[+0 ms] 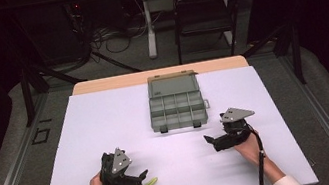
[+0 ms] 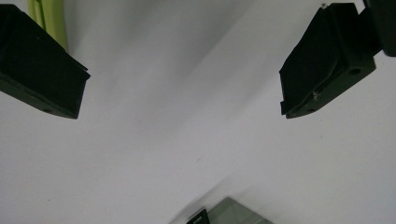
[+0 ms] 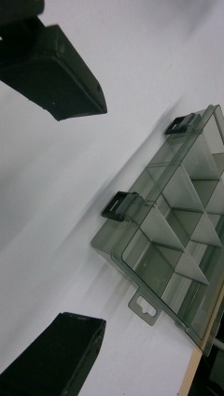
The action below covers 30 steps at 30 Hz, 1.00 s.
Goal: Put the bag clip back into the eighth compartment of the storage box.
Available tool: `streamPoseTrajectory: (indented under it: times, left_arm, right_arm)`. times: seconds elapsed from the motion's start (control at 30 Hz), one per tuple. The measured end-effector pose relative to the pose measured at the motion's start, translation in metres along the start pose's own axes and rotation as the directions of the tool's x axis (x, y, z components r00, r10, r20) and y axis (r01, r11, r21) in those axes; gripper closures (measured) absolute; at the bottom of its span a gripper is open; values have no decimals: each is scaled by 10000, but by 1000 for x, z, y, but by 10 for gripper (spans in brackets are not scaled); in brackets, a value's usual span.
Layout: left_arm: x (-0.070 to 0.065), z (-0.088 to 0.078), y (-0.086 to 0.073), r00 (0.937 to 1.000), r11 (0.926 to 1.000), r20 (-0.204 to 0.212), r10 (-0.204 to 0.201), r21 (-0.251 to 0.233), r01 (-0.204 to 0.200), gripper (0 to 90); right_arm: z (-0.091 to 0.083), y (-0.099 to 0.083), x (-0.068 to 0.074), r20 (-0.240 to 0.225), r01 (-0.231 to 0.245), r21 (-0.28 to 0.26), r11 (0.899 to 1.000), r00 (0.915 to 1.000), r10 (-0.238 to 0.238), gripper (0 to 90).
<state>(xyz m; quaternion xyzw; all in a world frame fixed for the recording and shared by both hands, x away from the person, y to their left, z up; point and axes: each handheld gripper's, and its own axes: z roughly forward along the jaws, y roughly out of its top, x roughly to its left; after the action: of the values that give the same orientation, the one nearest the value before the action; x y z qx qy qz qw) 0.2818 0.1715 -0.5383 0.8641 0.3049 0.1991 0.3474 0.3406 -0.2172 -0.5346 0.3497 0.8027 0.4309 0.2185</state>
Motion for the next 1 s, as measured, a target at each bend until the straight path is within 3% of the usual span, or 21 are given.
streamPoseTrajectory:
  times: [0.2, 1.0]
  left_arm:
    - [-4, -2, -3, 9996, 9999, 254, -109, 33, 108, 0]
    - [-22, 7, -2, 9975, 9979, 682, 206, 601, -248, 0]
  right_arm:
    - [0, 0, 0, -57, -26, 25, 10000, 10000, 26, 0]
    - [2, -1, -2, -202, -127, 128, 9998, 9997, 130, 0]
